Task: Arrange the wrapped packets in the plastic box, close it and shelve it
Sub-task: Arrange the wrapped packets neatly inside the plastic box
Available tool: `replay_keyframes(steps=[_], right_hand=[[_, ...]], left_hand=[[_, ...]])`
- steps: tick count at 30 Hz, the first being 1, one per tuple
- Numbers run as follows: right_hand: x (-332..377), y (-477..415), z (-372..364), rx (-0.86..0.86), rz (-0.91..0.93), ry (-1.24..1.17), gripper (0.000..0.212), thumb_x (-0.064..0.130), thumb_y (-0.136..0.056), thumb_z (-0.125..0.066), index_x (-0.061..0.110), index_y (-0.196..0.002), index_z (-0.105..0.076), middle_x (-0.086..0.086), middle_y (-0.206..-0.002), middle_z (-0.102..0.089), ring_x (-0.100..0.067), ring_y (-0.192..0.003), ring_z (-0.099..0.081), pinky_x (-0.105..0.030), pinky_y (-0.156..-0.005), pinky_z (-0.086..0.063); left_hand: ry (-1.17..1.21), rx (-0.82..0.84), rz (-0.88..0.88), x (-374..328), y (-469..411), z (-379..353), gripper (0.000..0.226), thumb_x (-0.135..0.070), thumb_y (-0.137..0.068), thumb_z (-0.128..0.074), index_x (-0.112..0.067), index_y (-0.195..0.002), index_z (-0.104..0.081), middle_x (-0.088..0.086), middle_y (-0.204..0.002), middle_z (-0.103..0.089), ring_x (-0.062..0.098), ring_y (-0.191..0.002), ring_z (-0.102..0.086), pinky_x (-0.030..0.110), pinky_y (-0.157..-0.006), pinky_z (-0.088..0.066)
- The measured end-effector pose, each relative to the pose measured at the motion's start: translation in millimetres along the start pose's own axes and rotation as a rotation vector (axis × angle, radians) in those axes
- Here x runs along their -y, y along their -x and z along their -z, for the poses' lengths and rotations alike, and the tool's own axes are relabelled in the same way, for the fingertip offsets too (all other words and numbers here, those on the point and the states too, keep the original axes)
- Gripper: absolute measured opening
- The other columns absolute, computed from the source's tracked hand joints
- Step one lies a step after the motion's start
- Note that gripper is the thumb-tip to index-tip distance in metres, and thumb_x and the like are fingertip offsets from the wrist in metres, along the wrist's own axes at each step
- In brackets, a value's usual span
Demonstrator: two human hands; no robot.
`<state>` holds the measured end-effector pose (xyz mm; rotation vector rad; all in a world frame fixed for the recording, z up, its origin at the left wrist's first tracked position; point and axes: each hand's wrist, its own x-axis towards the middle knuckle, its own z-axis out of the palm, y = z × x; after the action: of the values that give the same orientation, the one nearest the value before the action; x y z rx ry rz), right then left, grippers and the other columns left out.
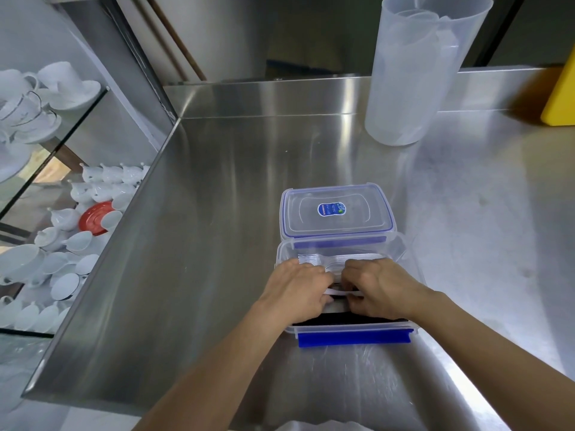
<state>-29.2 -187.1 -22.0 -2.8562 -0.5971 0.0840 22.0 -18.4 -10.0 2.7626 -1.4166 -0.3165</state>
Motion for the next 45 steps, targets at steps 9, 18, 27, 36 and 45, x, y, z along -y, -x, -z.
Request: replay_keyframes(steps=[9,18,27,36,45], right_hand=[[-4.0,-5.4,0.6,-0.187,-0.02,0.131,0.028,0.02,-0.044,-0.084,0.014,-0.058,-0.061,-0.002,-0.055,-0.063,-0.019,-0.041,-0.057,-0.015,-0.039,-0.03],[-11.3,-11.3,-8.2,-0.26,0.0,0.153,0.029,0.02,-0.046,-0.087,0.012,-0.062,-0.065,-0.004,-0.059,-0.064,-0.021,-0.045,-0.061,-0.018,-0.036,-0.04],[-12.6,-2.3,-10.1,-0.116,0.116,-0.029,0.005,0.018,-0.067,-0.07,0.019,-0.067,-0.065,0.0,-0.063,-0.061,-0.022,-0.052,-0.06,-0.028,-0.039,-0.042],[-14.1,-5.1,-15.0,-0.167,0.075,0.052,0.024,0.008,-0.053,-0.078,0.015,-0.066,-0.06,-0.002,-0.058,-0.062,-0.025,-0.048,-0.061,-0.025,-0.036,-0.043],[-15.8,-6.9,-22.0,-0.186,0.05,0.175,0.02,0.011,-0.05,-0.079,0.012,-0.057,-0.06,-0.003,-0.052,-0.062,-0.024,-0.041,-0.059,-0.023,-0.034,-0.042]], left_hand=[[0.095,-0.251,-0.017,0.0,0.7,-3.2,0.016,-0.01,-0.067,-0.077,-0.01,-0.075,-0.063,0.006,-0.072,-0.064,0.026,-0.066,-0.062,0.031,-0.058,-0.046],[0.001,-0.247,0.023,1.0,-2.6,-11.9,0.032,-0.007,-0.048,-0.084,-0.013,-0.074,-0.066,0.002,-0.068,-0.061,0.021,-0.063,-0.059,0.027,-0.06,-0.047],[0.044,-0.194,-0.006,0.2,0.6,-7.8,0.045,-0.055,-0.078,-0.062,-0.016,-0.099,-0.064,0.001,-0.092,-0.063,0.019,-0.089,-0.056,0.033,-0.082,-0.039],[-0.031,-0.149,-0.025,-1.8,1.5,-4.7,0.031,-0.026,-0.068,-0.077,-0.009,-0.091,-0.065,0.006,-0.086,-0.065,0.026,-0.082,-0.061,0.037,-0.073,-0.046],[-0.022,-0.132,0.005,-2.8,-1.0,-7.7,0.014,-0.015,-0.071,-0.07,-0.01,-0.084,-0.069,0.006,-0.082,-0.066,0.026,-0.077,-0.064,0.035,-0.067,-0.047]])
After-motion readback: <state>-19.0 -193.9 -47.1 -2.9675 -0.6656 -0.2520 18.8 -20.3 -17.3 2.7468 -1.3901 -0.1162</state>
